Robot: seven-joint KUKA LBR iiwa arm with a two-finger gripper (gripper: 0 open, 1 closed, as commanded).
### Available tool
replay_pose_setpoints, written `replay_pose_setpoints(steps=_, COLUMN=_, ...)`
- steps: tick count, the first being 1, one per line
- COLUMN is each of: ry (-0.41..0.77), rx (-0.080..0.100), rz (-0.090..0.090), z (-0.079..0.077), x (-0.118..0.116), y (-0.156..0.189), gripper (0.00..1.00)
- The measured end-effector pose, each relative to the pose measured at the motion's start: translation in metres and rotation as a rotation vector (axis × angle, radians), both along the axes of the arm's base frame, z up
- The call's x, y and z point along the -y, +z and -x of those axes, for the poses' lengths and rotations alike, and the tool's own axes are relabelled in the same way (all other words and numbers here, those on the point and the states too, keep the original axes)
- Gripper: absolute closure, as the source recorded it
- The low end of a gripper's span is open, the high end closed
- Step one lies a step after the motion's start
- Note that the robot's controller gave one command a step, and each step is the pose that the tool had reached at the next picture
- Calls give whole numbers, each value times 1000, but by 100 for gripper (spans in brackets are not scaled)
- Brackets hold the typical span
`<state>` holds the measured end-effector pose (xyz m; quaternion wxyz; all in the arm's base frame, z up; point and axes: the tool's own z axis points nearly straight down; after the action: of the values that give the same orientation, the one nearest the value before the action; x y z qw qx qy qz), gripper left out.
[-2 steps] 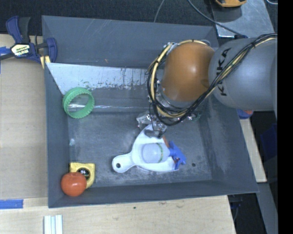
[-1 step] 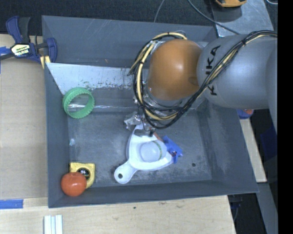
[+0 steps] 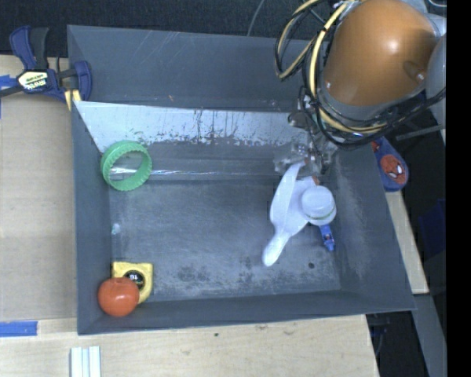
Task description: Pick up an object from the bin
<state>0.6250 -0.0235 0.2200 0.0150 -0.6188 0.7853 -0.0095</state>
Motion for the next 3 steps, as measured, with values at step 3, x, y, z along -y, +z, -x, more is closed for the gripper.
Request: replay_pose_setpoints(steps=3, ry=-242, rx=12, rz=-20, z=1, x=14, y=68, gripper=100)
